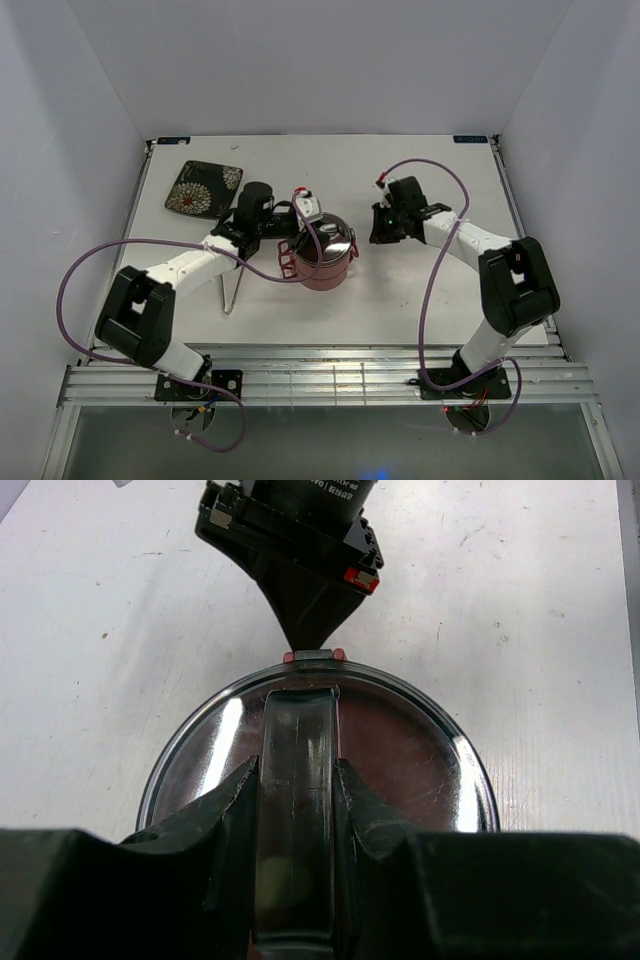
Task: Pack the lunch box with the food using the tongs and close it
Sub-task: Close the fastener on the packing box.
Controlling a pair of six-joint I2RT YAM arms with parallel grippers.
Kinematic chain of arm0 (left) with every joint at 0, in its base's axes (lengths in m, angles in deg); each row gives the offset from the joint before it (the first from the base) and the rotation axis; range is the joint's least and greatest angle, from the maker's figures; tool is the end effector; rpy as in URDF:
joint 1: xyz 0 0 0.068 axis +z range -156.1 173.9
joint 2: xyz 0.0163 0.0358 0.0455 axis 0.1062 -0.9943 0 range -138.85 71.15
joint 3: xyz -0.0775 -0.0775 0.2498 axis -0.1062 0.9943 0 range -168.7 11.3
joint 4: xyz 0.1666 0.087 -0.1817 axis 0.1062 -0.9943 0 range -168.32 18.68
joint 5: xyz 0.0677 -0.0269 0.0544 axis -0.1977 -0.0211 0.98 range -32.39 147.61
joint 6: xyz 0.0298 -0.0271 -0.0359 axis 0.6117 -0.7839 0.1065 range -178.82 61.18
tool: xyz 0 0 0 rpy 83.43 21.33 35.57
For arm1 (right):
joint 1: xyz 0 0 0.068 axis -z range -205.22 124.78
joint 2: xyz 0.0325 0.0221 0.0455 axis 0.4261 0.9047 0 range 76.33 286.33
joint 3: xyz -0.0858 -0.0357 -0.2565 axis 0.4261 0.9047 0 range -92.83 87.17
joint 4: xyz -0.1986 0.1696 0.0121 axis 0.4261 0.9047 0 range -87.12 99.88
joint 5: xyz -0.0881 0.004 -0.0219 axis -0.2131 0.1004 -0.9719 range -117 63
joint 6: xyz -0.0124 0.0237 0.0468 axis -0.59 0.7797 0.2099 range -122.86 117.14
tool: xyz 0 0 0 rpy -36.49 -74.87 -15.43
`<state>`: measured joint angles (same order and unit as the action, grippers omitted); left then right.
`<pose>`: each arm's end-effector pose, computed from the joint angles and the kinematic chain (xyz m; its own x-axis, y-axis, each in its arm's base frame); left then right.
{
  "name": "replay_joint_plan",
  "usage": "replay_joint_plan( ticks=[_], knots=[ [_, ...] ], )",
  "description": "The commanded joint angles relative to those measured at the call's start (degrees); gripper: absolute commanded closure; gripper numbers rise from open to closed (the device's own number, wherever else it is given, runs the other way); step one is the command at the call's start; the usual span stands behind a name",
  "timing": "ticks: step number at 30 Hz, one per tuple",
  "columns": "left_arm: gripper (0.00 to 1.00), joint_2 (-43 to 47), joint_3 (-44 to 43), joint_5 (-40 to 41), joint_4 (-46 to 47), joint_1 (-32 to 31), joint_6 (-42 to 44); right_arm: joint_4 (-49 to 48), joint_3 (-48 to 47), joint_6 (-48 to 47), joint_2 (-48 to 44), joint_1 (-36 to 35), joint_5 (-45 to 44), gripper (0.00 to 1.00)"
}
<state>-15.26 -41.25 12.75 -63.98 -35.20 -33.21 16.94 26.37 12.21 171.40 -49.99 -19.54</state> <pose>0.2753 -0.1821 0.2459 0.0356 0.3309 -0.9430 0.9768 0.1879 0.1028 0.3179 0.1516 0.2064 -0.7833 -0.0776 -0.6168 -0.3006 0.9158 0.2665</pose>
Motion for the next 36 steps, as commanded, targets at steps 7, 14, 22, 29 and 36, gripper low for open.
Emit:
replay_joint_plan(
  ticks=[7,14,22,29,36],
  knots=[
    [0.92,-3.94,2.99,3.73,-13.57,-0.78,0.23,-0.34,-2.76,-1.62,2.14,-2.82,2.38,0.92],
    [0.75,0.62,2.64,7.24,-10.5,-1.13,-2.57,-1.14,1.02,0.31,0.92,-2.12,1.85,0.88],
    [0.02,6.42,0.96,12.16,-13.22,-1.75,-4.51,-0.79,7.18,-0.39,-5.23,2.62,2.55,0.6],
    [0.02,12.48,0.27,22.69,-8.56,-2.01,-16.95,-1.06,10.96,-3.9,-16.73,3.94,5.54,0.29],
    [0.02,14.16,-5.37,41.06,-16.74,-1.92,-31.49,-7.81,16.22,-2.95,-27.47,4.12,24.59,0.19]
  ],
)
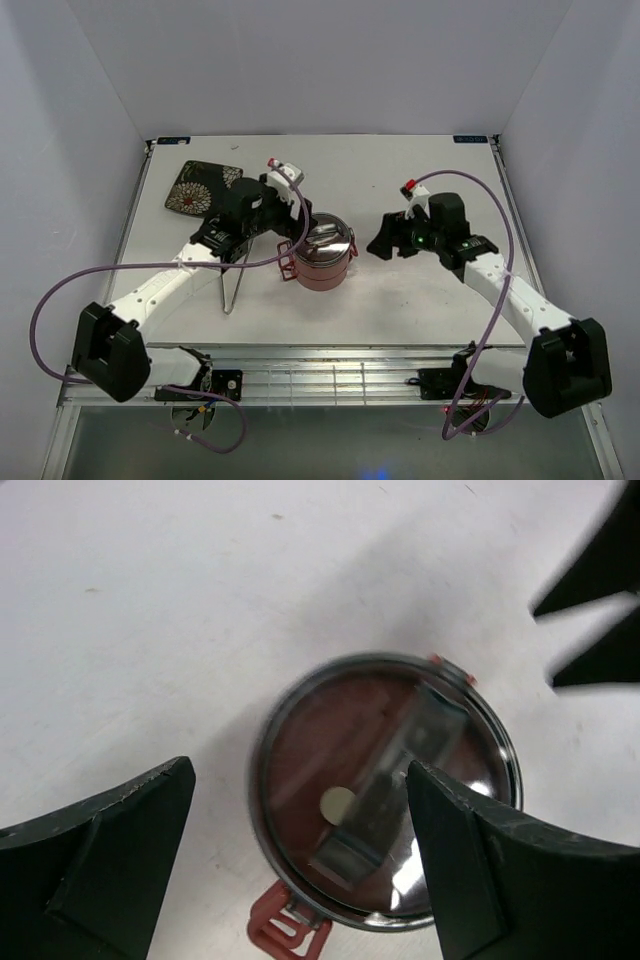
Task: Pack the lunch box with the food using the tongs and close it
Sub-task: Close the fastener on the packing box.
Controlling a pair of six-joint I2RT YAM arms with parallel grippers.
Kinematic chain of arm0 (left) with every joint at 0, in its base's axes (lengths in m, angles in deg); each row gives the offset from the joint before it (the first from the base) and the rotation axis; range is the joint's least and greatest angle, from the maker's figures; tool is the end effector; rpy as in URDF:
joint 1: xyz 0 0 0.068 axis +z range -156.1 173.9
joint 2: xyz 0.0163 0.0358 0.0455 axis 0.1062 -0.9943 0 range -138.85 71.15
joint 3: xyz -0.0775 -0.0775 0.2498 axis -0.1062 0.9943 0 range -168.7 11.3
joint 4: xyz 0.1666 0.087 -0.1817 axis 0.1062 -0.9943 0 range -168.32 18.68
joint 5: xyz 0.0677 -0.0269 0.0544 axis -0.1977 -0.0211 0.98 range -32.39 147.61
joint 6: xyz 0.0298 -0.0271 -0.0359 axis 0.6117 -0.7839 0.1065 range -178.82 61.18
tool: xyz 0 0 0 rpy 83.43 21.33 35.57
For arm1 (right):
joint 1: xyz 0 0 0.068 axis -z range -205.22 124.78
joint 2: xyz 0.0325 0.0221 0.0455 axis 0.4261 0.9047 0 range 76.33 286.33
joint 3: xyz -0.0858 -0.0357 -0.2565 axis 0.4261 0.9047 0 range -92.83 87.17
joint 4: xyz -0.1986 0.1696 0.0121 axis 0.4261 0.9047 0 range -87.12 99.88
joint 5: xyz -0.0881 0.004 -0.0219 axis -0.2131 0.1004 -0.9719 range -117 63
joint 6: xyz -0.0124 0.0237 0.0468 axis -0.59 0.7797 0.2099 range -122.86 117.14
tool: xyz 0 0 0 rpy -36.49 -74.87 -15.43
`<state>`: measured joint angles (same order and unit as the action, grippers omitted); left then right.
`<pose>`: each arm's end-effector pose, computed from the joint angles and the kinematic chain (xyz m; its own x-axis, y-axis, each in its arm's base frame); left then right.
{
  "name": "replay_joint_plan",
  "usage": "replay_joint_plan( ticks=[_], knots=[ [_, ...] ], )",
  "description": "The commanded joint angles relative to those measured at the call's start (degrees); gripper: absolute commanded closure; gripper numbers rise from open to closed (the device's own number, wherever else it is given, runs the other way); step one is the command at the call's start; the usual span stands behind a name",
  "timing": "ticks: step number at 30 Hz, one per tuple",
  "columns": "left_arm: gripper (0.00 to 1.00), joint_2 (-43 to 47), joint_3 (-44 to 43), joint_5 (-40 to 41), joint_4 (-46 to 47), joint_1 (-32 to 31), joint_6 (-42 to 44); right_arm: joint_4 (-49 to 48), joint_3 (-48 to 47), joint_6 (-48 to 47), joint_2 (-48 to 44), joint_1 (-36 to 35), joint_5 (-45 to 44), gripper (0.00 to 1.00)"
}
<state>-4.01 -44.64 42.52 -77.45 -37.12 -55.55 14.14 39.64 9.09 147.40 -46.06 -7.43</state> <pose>0.2535 -0.1634 0.2982 -0.3265 0.2606 -0.9086 0.7190 0.6925 -0.0597 0.2493 0.1075 0.2590 -0.6444 -0.0367 -0.7638 -0.4691 0.8078 0.3570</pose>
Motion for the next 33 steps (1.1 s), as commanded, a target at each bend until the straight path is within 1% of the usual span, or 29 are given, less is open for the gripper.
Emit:
replay_joint_plan(
  ticks=[1,2,4,5,6,7,8,10,11,13,15,18,20,23,26,30,33],
  knots=[
    [0.02,3.08,-1.02,11.4,-2.58,0.09,-9.33,-6.16,4.97,1.4,-6.0,-0.25,13.81,0.2],
    [0.02,3.17,0.03,11.66,-0.74,0.18,-9.51,-7.39,5.77,3.5,-7.25,-0.86,12.61,0.21],
    [0.02,2.21,1.01,11.58,-0.29,0.53,-10.91,-7.58,7.27,5.53,-10.32,-3.23,9.62,0.25],
    [0.05,1.6,0.92,10.97,-0.29,0.61,-11.18,-7.49,8.58,7.89,-10.86,-3.76,7.87,0.27],
    [0.08,0.11,0.66,10.35,-0.37,0.62,-11.35,-8.01,9.29,8.79,-11.38,-4.38,7.5,0.32],
    [0.1,-0.77,0.4,8.52,-0.37,0.7,-11.53,-9.15,10.17,9.58,-12.26,-6.04,7.41,0.33],
    [0.15,-1.57,0.13,7.11,-0.37,0.79,-11.44,-10.11,11.74,10.37,-12.27,-6.92,6.45,0.34],
    [0.19,-3.67,-0.31,3.86,-0.11,0.7,-11.62,-13.81,12.72,12.22,-10.96,-10.08,5.92,0.35],
    [0.2,-4.29,-0.13,1.84,0.59,0.7,-11.97,-14.95,12.72,12.66,-10.08,-11.23,5.92,0.35],
    [0.2,-5.52,0.57,0.42,1.29,0.7,-12.76,-18.02,12.55,13.8,-7.71,-14.38,5.39,0.36],
    [0.21,-5.97,1.27,-1.86,2.17,0.7,-13.29,-19.17,12.11,14.77,-6.91,-16.33,2.59,0.34],
    [0.23,-6.15,2.85,-4.06,2.62,0.7,-14.43,-23.83,11.94,15.04,-5.24,-16.43,-1.19,0.32],
    [0.24,-5.1,4.34,-4.59,2.62,0.7,-15.13,-24.1,10.27,13.29,-2.87,-16.34,-4.87,0.31],
    [0.26,-2.47,6.54,-4.68,2.35,0.62,-15.92,-23.84,7.02,12.14,0.47,-15.46,-7.52,0.31],
    [0.28,-0.35,7.86,-4.86,2.35,0.62,-16.27,-23.92,3.86,10.74,4.24,-13.97,-7.54,0.32],
    [0.32,2.11,8.57,-5.39,2.18,0.44,-17.59,-23.4,-0.71,8.54,10.56,-10.37,-3.94,0.34],
    [0.34,2.12,8.13,-3.72,0.86,0.44,-18.21,-19.9,-4.5,6.7,13.21,-7.56,-3.14,0.35]
  ],
)
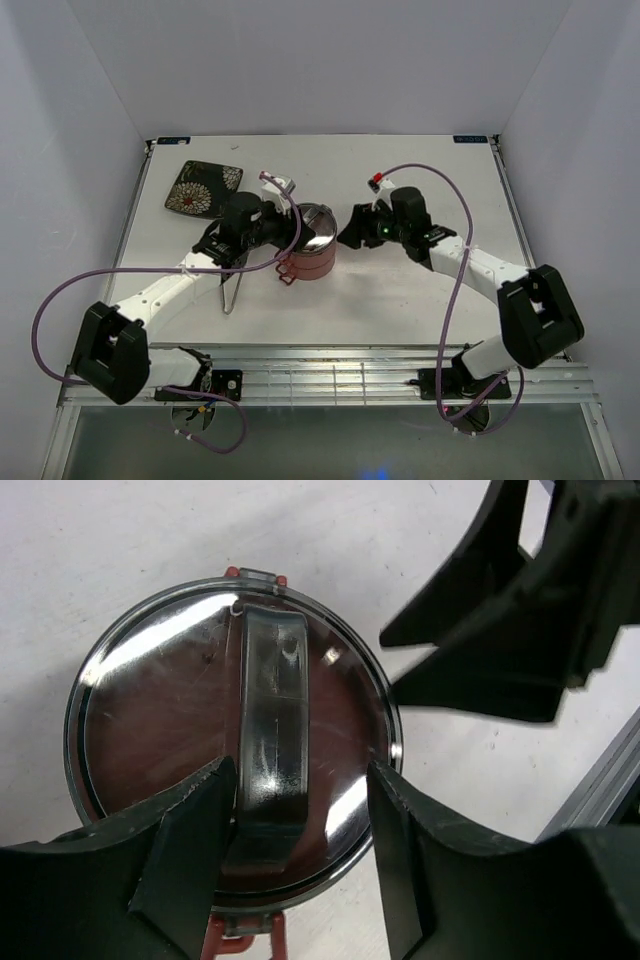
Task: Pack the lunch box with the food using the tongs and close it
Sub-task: Close the fastener on the packing box.
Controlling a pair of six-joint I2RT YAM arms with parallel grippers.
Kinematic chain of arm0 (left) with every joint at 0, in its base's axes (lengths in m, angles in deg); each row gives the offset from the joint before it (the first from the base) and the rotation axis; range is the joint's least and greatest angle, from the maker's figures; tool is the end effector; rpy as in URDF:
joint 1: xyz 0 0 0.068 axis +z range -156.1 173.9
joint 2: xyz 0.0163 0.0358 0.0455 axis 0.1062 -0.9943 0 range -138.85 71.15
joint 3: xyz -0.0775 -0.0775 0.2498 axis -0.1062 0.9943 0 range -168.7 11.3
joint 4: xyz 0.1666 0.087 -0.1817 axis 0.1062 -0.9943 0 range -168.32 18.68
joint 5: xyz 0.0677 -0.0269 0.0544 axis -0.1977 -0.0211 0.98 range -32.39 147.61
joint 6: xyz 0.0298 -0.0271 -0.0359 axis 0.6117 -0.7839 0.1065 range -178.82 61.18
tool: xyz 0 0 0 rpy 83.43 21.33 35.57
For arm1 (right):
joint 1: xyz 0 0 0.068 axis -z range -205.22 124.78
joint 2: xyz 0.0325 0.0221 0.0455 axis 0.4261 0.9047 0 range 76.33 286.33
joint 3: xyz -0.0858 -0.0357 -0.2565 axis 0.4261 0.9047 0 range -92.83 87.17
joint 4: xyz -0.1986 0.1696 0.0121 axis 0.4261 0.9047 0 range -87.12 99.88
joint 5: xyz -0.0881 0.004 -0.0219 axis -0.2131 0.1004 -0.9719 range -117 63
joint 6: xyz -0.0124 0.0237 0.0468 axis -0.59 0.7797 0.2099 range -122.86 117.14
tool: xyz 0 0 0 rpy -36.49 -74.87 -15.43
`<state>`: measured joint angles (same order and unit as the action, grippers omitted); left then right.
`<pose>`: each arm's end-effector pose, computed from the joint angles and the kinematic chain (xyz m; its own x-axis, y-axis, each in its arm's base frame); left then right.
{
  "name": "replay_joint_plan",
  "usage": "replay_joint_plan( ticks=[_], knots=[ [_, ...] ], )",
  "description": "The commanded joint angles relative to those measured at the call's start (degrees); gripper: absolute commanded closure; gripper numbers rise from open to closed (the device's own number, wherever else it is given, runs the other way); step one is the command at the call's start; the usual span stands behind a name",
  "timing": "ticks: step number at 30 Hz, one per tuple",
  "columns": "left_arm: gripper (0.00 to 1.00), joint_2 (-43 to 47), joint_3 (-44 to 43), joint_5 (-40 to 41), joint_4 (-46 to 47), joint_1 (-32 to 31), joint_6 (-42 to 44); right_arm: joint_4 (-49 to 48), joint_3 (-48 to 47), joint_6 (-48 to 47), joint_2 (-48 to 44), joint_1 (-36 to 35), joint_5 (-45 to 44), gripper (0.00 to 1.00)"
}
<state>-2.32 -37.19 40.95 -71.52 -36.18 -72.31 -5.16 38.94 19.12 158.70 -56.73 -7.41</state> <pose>0.2459 -0.1544 0.2714 -0.5224 0.0444 -0.8515 0.5993 0.7295 -0.3297 0.2649 0.1762 0.2400 -0.6282 0.0284 -0.7776 -0.5543 0.6849 0.4729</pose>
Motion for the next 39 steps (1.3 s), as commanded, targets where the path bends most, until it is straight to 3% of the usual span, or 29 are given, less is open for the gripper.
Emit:
replay_joint_plan(
  ticks=[1,11,14,20,24,26,29,30,33,39],
  knots=[
    [0.34,-0.09,0.5,-0.32,-6.11,-0.5,-1.44,0.03,-4.15,-3.69,2.18,3.9,-2.99,0.35],
    [0.35,-0.36,-2.13,5.67,-6.21,-0.5,-3.55,10.4,-11.36,-7.3,3.24,7.78,-4.38,0.35],
    [0.26,1.57,-5.28,8.92,-5.94,-0.5,-3.9,9.88,-7.33,-3.44,-1.23,7.25,-5.7,0.3],
    [0.24,4.56,-11.45,21.04,-10.33,-0.32,-2.06,5.86,3.64,4.2,-10.03,-2.67,-15.27,0.25],
    [0.25,6.58,-8.4,26.51,-15.69,1.08,-3.72,1.45,6.31,8.34,-10.39,-8.82,-19.33,0.25],
    [0.27,9.56,-4.88,25.73,-15.35,3.62,-6.27,2.14,3.43,8.61,-9.16,-10.32,-21.59,0.26],
    [0.33,12.65,2.25,17.67,-12.28,10.56,-7.86,3.98,-0.54,8.61,-6.96,-13.31,-24.59,0.27],
    [0.41,12.65,2.96,16.85,-12.1,12.14,-8.12,4.69,-3.6,8.7,-6.09,-14.27,-25.56,0.28],
    [0.55,11.6,3.31,13.79,-11.75,12.33,-10.4,7.41,-8.7,10.97,-5.29,-15.33,-28.2,0.33],
    [0.66,10.54,10.6,7.21,-5.17,12.42,-13.66,14.35,-17.67,12.83,-1.97,-17.62,-33.22,0.36]
  ],
)
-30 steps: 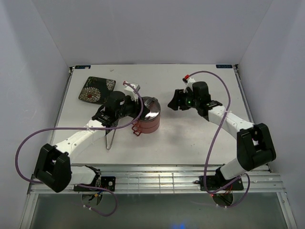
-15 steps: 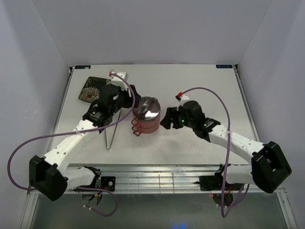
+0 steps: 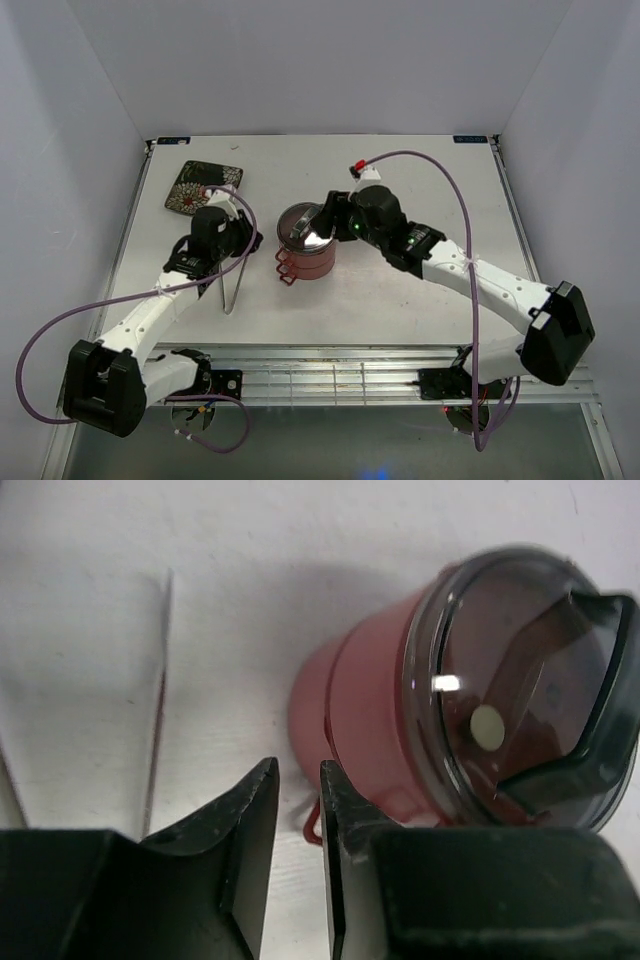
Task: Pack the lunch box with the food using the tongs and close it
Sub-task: Close the fastener on the packing box.
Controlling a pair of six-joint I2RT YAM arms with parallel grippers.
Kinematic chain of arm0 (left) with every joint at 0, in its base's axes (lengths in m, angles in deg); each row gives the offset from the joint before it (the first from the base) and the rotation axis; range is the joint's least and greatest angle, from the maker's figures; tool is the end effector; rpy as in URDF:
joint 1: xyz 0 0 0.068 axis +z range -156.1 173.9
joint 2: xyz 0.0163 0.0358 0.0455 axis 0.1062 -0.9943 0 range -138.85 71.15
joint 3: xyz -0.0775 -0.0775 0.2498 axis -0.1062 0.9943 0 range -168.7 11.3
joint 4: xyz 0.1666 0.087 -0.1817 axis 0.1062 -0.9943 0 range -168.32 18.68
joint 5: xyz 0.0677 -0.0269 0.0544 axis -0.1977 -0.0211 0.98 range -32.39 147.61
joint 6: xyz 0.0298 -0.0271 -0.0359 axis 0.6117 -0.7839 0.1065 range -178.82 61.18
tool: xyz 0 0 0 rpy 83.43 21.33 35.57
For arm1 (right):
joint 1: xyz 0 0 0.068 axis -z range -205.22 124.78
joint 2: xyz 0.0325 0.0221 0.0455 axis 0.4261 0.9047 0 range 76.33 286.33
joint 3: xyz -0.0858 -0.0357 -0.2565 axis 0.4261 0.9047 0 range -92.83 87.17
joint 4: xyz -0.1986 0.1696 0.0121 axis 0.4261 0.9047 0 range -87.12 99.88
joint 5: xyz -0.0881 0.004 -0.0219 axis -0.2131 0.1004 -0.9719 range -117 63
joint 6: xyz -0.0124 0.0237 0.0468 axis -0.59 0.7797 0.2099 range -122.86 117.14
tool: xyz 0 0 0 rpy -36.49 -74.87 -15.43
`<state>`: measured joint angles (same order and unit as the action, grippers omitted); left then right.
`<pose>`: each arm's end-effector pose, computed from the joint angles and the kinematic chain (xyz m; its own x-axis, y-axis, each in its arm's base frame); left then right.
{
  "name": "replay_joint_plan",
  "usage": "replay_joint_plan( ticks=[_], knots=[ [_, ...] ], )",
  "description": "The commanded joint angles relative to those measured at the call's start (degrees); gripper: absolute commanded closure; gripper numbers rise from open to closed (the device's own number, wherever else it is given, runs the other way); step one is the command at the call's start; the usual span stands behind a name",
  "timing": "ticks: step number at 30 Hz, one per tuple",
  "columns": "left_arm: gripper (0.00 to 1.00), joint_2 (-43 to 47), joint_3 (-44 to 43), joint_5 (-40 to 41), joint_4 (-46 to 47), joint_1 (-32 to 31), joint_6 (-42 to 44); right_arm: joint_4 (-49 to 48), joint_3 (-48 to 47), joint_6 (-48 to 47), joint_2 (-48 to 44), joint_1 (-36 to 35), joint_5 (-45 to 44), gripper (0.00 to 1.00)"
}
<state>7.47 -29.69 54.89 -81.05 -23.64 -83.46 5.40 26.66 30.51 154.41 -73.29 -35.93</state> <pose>0.2327 -0.0754 0.2522 -0.6061 -0.2451 -0.7566 0.0952 0.9221 -0.3750 0.2178 0.2340 0.3175 -0.5423 0.2092 -0.8137 -0.4063 0.7824 0.4720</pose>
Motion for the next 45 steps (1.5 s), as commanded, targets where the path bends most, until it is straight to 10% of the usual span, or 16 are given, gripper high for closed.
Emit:
replay_joint_plan(
  ticks=[1,32,45],
  knots=[
    [0.66,1.1,4.42,-8.86,8.2,-0.13,-2.51,4.93,-8.45,1.18,3.47,-1.23,-4.78,0.36],
    [0.67,-4.18,7.86,-4.14,16.95,-14.54,-2.87,15.58,-22.02,-22.7,20.27,3.59,5.23,0.44],
    [0.43,5.68,2.41,6.42,8.85,-14.54,0.9,19.89,-25.18,-31.87,21.23,6.85,13.94,0.52]
  ],
)
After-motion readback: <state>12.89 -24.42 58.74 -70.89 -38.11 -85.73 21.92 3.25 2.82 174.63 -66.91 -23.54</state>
